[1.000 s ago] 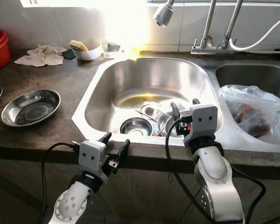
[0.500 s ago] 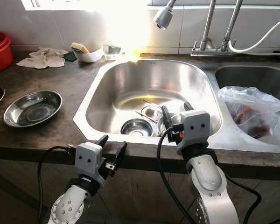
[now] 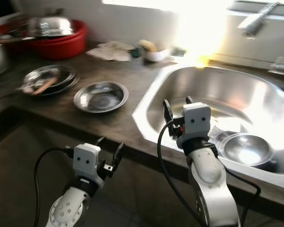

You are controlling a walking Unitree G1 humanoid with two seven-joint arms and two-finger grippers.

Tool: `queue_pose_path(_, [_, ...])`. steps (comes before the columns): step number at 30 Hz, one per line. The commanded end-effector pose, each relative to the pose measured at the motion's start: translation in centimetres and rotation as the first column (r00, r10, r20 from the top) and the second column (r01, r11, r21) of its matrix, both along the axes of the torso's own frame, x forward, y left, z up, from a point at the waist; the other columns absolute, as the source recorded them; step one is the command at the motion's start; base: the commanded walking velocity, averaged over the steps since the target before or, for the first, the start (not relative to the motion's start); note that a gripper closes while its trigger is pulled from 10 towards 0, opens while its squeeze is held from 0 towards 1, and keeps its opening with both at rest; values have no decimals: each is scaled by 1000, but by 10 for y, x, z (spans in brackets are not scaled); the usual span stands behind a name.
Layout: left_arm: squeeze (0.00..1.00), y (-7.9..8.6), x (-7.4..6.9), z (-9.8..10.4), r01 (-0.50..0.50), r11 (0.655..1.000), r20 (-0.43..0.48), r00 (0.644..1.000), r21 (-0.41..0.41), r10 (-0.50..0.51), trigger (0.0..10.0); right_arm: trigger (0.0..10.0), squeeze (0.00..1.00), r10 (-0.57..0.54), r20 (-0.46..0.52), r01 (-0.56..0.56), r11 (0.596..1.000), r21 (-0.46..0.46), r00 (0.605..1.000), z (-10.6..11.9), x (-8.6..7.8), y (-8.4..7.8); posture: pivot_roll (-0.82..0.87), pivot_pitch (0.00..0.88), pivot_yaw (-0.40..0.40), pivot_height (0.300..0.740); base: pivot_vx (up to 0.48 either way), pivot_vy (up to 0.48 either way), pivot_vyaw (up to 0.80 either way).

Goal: Kitchen organization

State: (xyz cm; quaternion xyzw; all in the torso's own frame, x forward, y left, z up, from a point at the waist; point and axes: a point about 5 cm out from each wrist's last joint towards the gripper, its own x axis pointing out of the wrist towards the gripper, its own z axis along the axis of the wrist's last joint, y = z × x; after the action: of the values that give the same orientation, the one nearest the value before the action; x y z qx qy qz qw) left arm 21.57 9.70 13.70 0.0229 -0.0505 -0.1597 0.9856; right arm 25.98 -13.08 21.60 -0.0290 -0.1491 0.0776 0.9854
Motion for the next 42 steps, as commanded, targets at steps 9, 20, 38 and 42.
queue_pose_path(9, [0, -3, -1, 0, 17, 1000, 6, 1000, 26, -17, 10000, 10000, 0, -15, -52, 18, 998, 59, 999, 3, 21, -5, 41, 65, -20, 740, 0, 160, 66])
queue_pose_path(20, [0, -4, -1, -3, 0, 999, -9, 1000, 33, 0, 10000, 10000, 0, 56, -209, -44, 997, 60, 976, -3, 65, -1, 48, 79, -32, 740, 0, 0, 0])
queue_pose_path(38, [0, -4, -5, -2, -30, 999, -18, 999, 27, 30, 10000, 10000, 0, 82, -346, -66, 996, 58, 935, 6, 124, 8, 70, 105, -60, 740, 0, 0, 222])
queue_pose_path(42, [0, -5, -6, -3, -29, 999, -22, 999, 28, 30, 10000, 10000, 0, 89, -359, -64, 995, 83, 929, 12, 132, 10, 71, 107, -63, 740, 0, 0, 0])
